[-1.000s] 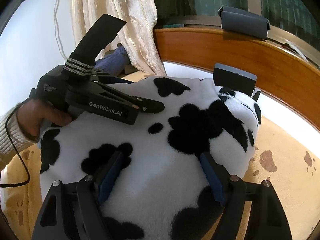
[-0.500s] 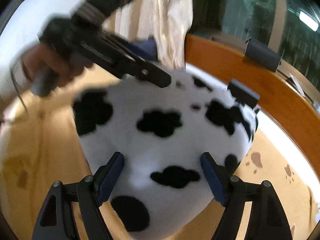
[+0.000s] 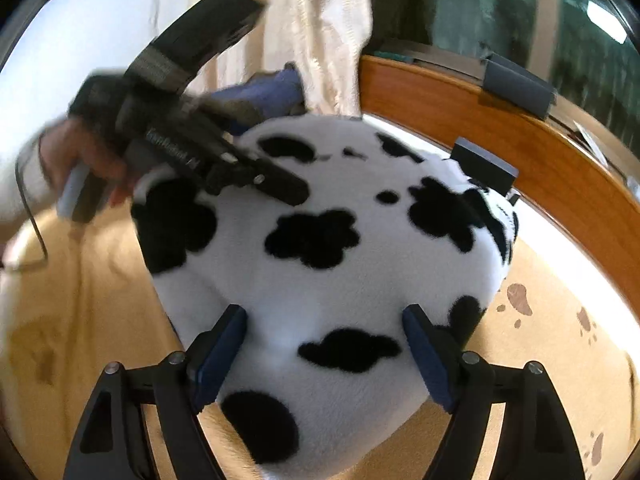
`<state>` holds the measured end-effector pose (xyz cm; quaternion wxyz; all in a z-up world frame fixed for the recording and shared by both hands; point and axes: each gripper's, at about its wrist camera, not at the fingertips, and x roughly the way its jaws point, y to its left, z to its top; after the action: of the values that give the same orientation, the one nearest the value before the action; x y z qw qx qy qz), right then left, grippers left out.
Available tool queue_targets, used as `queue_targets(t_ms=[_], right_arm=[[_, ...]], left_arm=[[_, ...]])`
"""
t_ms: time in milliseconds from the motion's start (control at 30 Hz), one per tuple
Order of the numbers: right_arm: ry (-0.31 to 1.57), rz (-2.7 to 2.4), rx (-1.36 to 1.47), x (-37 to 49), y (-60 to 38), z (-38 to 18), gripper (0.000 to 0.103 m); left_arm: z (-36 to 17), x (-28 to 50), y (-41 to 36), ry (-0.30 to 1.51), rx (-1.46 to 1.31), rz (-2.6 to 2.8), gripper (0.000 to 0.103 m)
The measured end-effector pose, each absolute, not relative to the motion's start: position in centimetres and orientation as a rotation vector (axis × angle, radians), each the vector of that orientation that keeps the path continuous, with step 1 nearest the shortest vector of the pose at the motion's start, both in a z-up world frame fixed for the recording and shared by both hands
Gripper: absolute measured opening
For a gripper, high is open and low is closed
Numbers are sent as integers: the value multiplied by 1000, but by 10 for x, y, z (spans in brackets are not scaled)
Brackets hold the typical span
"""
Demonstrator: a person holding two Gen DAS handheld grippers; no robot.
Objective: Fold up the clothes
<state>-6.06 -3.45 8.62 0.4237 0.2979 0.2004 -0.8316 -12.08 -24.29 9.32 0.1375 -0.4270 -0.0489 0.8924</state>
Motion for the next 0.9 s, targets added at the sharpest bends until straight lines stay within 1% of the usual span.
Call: queue_targets(t_ms=[100, 200, 300, 400, 500, 600, 700, 900], right_arm=[[406, -2171, 743, -79, -28, 104, 82], [312, -2243, 792, -111, -29, 112, 82], [256, -2221, 832, -138, -39, 111, 82], [303, -2182, 841, -150, -58, 104, 82], [392, -2135, 905, -154, -74, 81, 82], [375, -2118, 918, -153, -71, 68, 83], [340, -2106, 937, -155, -68, 65, 84], [339, -2118, 930, -152, -69, 64, 85]], left_arm=[[103, -135, -254, -249, -1254, 2624, 95], [101, -156, -258, -241, -1310, 2694, 97], [86, -179, -259, -211, -1411, 2698, 97], [70, -188, -261, -262, -1444, 2649, 98], [57, -187, -270, -331, -1452, 2606, 102], [44, -188, -279, -436, -1456, 2520, 103], [42, -184, -277, -445, -1437, 2512, 103], [41, -178, -278, -444, -1395, 2530, 103]])
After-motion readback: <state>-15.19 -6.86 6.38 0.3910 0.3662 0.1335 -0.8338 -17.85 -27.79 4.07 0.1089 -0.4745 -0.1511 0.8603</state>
